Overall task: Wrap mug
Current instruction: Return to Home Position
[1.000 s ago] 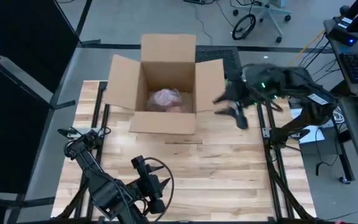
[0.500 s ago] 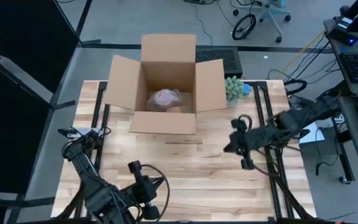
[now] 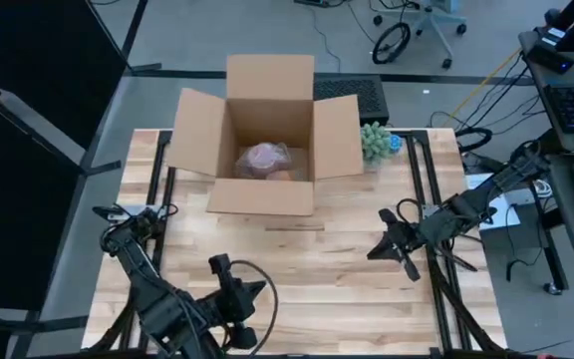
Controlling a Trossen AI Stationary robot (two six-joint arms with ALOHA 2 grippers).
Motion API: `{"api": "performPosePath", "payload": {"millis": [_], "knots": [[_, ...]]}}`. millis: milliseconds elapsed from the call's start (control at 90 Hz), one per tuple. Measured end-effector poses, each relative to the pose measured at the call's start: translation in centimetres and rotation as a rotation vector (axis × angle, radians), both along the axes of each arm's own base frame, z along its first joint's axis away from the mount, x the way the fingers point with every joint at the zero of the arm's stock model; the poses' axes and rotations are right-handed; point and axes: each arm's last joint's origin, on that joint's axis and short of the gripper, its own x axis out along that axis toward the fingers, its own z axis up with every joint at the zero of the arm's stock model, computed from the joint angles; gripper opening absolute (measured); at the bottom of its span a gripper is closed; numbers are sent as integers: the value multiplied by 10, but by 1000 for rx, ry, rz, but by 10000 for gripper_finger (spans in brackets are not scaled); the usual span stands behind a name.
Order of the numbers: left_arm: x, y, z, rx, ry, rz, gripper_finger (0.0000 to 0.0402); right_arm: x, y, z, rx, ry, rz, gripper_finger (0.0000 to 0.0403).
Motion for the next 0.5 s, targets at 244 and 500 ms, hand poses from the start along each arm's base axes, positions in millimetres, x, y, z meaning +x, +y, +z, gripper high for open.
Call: {"api": "performPosePath", "payload": {"millis": [244,500], "knots": [[68,29,-71,-141,341,-172,0,-2,-1,-3,65,53,-36,2],[87,74,-82,-277,236,-352,0,-4,6,2,0,-30,54,2]]}}
